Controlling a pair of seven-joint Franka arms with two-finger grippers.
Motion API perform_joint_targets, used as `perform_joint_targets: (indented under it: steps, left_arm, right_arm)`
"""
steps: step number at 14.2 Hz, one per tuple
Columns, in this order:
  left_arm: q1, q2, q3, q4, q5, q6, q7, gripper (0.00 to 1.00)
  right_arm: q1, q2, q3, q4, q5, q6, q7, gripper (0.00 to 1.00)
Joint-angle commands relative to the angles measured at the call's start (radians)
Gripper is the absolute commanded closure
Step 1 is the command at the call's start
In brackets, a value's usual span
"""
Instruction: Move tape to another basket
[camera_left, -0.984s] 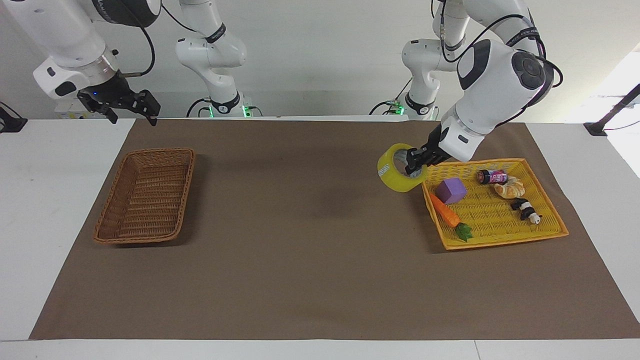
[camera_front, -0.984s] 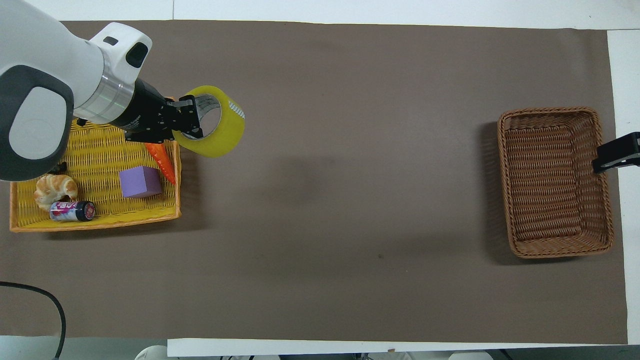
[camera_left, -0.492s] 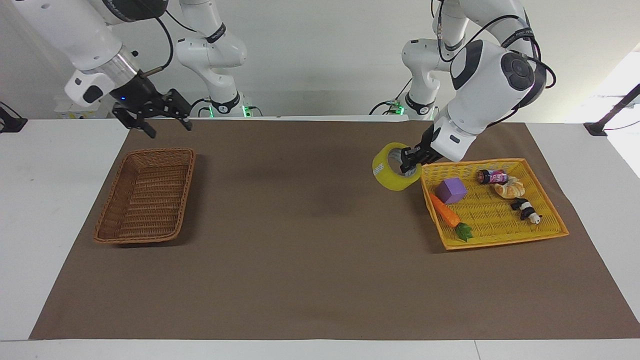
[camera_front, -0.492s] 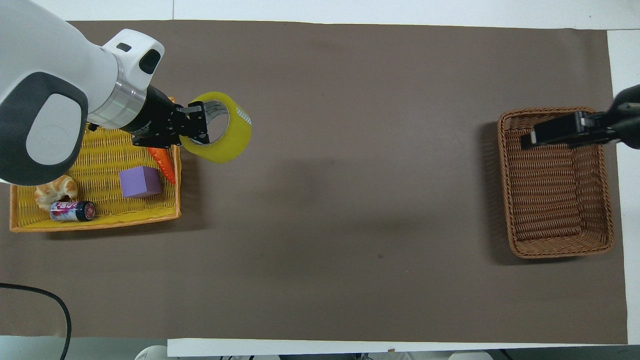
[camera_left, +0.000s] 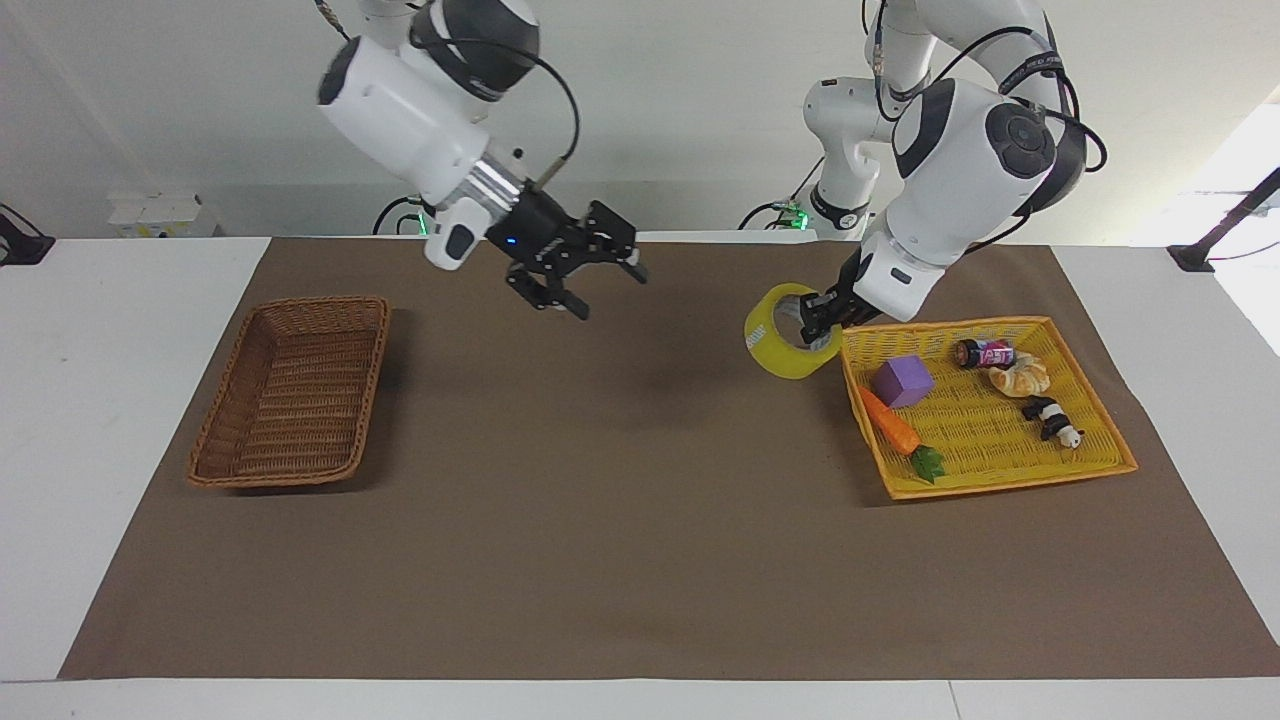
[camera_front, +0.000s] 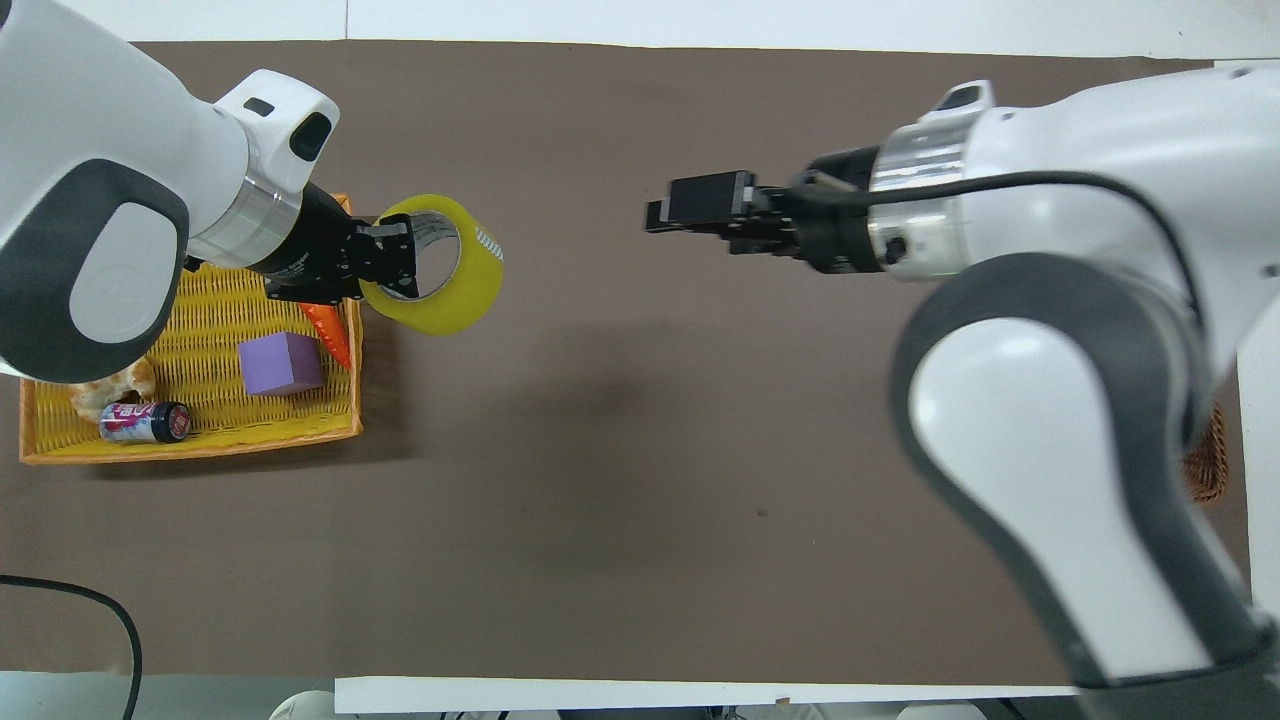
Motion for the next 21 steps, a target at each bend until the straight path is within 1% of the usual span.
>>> perform_joint_targets:
  steps: [1, 3, 6, 7, 10, 12, 15, 21]
  left_arm:
    - [-0.013, -0.034, 0.011, -0.023, 0.015, -0.009, -0.02, 0.99]
    - [-0.014, -0.034, 0.011, -0.023, 0.018, -0.009, -0.025, 0.99]
    - [-0.014, -0.034, 0.011, -0.02, 0.02, -0.009, -0.025, 0.99]
    - [-0.014, -0.034, 0.011, -0.022, 0.02, -0.011, -0.025, 0.99]
    - [-0.014, -0.034, 0.011, -0.02, 0.029, -0.014, -0.025, 0.99]
    - [-0.014, -0.034, 0.009, -0.02, 0.029, -0.011, -0.025, 0.99]
    - [-0.014, -0.034, 0.009, -0.023, 0.029, -0.011, -0.025, 0.99]
    - [-0.013, -0.034, 0.009, -0.022, 0.029, -0.015, -0.025, 0.98]
  right_arm:
    - [0.052, 0.124, -0.002, 0.057, 0.178, 0.094, 0.001, 0.0]
    - [0.084, 0.173, -0.002, 0.082, 0.313, 0.136, 0.0, 0.0]
    - [0.103, 0.19, -0.001, 0.084, 0.492, 0.134, 0.0, 0.0]
    - [0.12, 0.19, -0.001, 0.084, 0.53, 0.134, -0.002, 0.0]
    - [0.141, 0.192, -0.002, 0.074, 0.527, 0.136, -0.006, 0.0]
    - [0.135, 0.19, -0.002, 0.062, 0.527, 0.12, -0.041, 0.0]
    - [0.135, 0.184, -0.002, 0.044, 0.527, 0.12, -0.046, 0.01]
    - [0.138, 0.175, -0.002, 0.016, 0.527, 0.123, -0.072, 0.09]
